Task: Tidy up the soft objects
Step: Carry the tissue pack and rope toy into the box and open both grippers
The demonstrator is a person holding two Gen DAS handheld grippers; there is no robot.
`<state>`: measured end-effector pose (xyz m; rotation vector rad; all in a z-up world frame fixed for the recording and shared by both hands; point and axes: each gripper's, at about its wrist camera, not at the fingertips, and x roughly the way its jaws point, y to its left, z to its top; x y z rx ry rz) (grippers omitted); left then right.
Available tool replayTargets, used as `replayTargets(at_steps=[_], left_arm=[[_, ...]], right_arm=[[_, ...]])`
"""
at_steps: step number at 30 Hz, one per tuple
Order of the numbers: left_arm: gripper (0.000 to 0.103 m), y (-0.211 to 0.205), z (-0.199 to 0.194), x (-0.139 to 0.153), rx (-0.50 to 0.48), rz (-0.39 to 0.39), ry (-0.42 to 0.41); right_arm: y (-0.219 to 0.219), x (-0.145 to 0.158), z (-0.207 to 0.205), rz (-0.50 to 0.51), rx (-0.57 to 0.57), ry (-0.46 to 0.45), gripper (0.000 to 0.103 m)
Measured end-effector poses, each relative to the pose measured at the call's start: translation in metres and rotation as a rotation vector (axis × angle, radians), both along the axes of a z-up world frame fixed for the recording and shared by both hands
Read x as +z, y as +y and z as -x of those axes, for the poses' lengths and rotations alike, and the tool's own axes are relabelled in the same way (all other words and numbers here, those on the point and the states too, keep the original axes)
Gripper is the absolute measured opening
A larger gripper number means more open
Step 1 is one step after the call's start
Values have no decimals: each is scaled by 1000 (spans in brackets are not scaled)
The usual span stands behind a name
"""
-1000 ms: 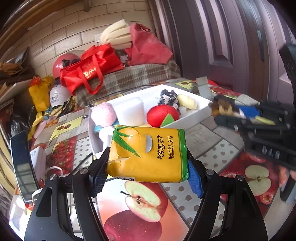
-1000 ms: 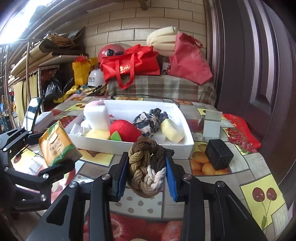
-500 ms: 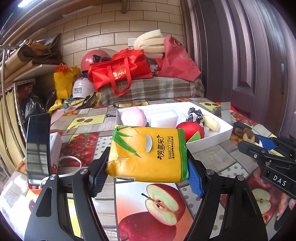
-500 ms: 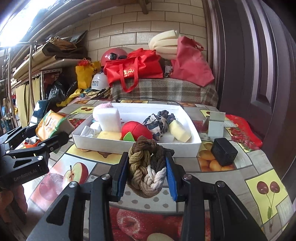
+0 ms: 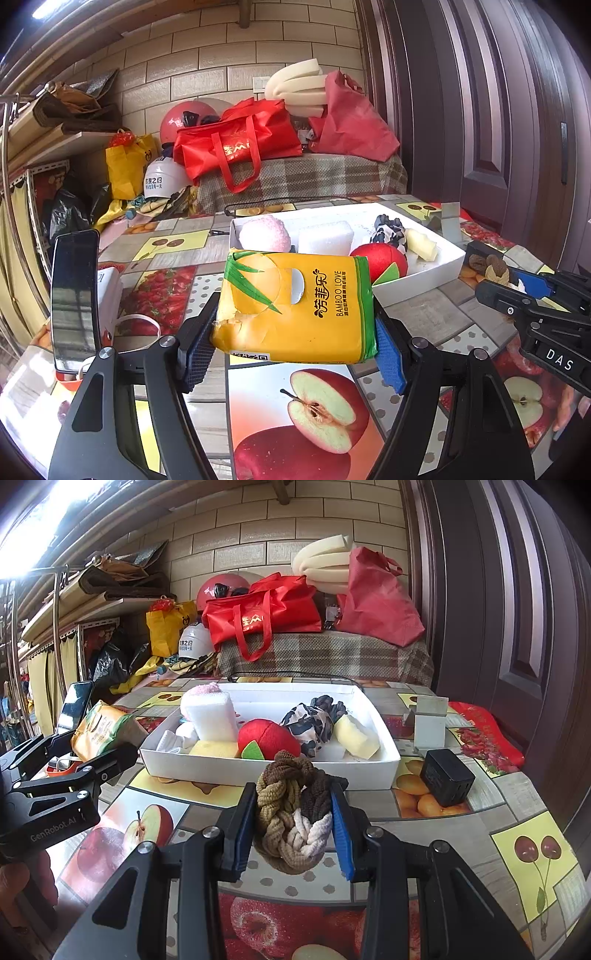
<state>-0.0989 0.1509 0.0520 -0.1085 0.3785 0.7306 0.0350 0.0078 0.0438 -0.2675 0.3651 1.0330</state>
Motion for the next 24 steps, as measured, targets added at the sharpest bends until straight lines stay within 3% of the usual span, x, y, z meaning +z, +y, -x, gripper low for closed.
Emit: replayTargets(at_steps=[24], left_arm=[[74, 45, -58, -2, 9, 30, 67]], right_arm=[[51, 4, -35, -24, -45, 47, 38]])
